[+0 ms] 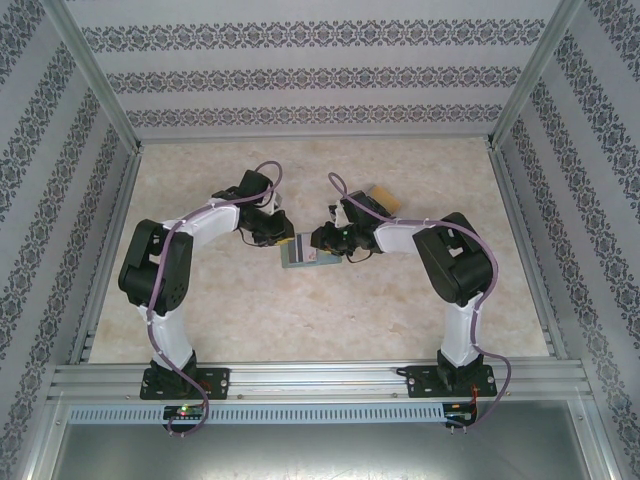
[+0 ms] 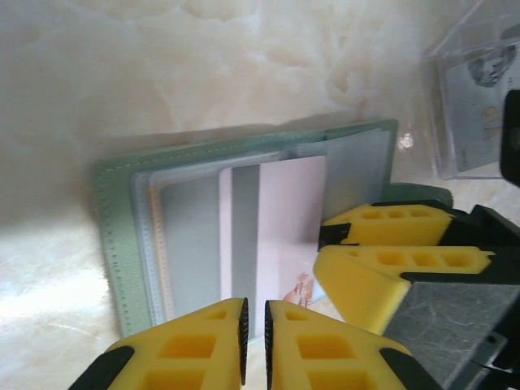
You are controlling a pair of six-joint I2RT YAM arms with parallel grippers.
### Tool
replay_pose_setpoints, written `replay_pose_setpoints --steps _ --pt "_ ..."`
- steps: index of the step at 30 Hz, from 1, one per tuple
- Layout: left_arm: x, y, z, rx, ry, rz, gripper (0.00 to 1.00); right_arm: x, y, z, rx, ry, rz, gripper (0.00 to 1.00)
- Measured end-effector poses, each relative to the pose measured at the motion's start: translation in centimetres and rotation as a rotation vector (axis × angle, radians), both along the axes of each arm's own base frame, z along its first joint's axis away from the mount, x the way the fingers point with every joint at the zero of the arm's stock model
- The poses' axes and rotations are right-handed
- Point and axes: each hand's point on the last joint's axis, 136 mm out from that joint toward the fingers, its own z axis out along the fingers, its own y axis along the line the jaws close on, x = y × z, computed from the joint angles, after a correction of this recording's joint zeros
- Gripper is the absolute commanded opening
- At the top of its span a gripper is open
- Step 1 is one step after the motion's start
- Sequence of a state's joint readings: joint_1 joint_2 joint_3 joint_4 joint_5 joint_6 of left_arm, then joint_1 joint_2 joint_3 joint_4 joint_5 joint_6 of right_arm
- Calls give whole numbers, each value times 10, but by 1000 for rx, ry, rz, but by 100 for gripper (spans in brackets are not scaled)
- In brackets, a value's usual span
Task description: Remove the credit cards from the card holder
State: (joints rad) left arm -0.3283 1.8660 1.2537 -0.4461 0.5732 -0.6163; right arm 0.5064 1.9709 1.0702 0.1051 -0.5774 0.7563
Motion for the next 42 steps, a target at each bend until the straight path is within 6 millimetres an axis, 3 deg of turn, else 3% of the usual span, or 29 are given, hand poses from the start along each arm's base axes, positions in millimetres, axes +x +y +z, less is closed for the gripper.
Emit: replay_pose_setpoints --steps 6,14,21,29,34,42 --pt "0 -7 -7 1 12 -16 14 1 2 0 5 5 5 29" --pt "-5 -6 -39 29 86 -18 12 1 2 -1 7 8 8 27" --pt "-5 -6 -40 33 83 -16 12 1 3 -2 8 10 9 26" --pt "-5 -6 -41 34 79 -19 12 1 4 -4 6 16 13 10" --pt "-5 -4 -41 43 74 -16 18 1 2 -3 4 11 11 0" --pt "-3 -4 -36 46 57 -14 35 4 -20 24 6 -91 10 0"
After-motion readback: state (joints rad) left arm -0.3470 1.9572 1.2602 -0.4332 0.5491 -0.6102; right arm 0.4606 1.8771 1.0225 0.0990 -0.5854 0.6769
